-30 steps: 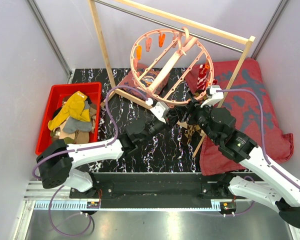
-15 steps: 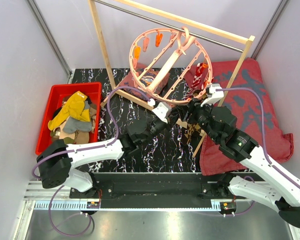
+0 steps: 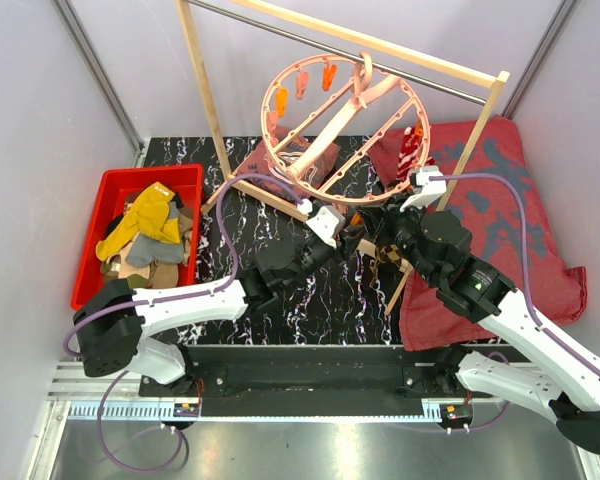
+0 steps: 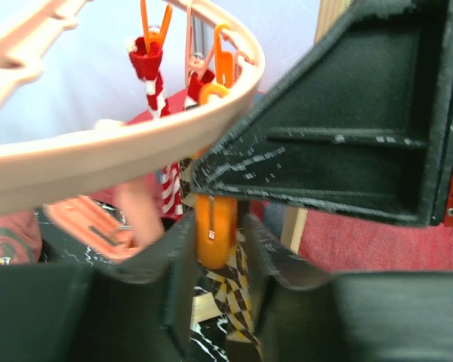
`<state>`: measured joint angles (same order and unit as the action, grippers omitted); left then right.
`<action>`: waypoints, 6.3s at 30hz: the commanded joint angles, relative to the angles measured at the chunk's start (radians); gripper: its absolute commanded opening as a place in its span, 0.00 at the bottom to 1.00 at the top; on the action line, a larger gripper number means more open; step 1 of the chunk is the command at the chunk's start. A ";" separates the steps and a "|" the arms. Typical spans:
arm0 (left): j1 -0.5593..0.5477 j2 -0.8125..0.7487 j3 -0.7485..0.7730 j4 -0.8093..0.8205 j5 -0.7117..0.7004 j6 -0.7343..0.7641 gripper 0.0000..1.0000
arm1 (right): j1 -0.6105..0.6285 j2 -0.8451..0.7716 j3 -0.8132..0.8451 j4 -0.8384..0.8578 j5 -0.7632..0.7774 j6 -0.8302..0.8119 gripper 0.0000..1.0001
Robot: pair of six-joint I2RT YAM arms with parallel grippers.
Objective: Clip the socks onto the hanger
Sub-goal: Open the clamp at the hanger, then pick up the sock from the bin, then clamp the sock onto the hanger.
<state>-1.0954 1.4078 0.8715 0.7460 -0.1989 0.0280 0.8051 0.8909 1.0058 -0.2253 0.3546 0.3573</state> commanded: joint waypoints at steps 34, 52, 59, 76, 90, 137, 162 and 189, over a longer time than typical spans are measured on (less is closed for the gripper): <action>0.750 -0.428 0.066 -1.231 -0.237 -0.183 0.80 | 0.000 -0.066 -0.026 0.083 0.044 -0.080 0.13; 1.217 0.402 0.606 -1.326 -0.155 -0.195 0.54 | 0.000 -0.086 -0.050 0.087 0.014 -0.126 0.13; 1.249 0.571 0.698 -1.335 -0.151 -0.180 0.42 | 0.000 -0.075 -0.056 0.087 0.014 -0.132 0.13; 1.249 0.307 0.581 -1.280 -0.139 -0.161 0.00 | 0.000 -0.086 -0.058 0.087 0.018 -0.136 0.12; 1.249 -0.121 0.299 -1.057 0.050 -0.186 0.00 | 0.000 -0.112 -0.072 0.087 0.023 -0.139 0.12; 0.178 -0.297 -0.172 -0.163 0.222 -0.301 0.00 | 0.000 -0.052 0.034 0.052 -0.011 -0.027 0.11; 0.120 -0.170 -0.051 -0.102 0.179 -0.281 0.00 | 0.002 -0.015 0.017 0.057 -0.065 0.026 0.11; 0.109 -0.181 -0.098 -0.043 0.188 -0.260 0.46 | 0.000 -0.038 -0.019 0.070 0.049 -0.026 0.61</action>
<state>-0.9817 1.2392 0.7792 0.6064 -0.0029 -0.2604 0.8051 0.8738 0.9863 -0.1925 0.3458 0.3641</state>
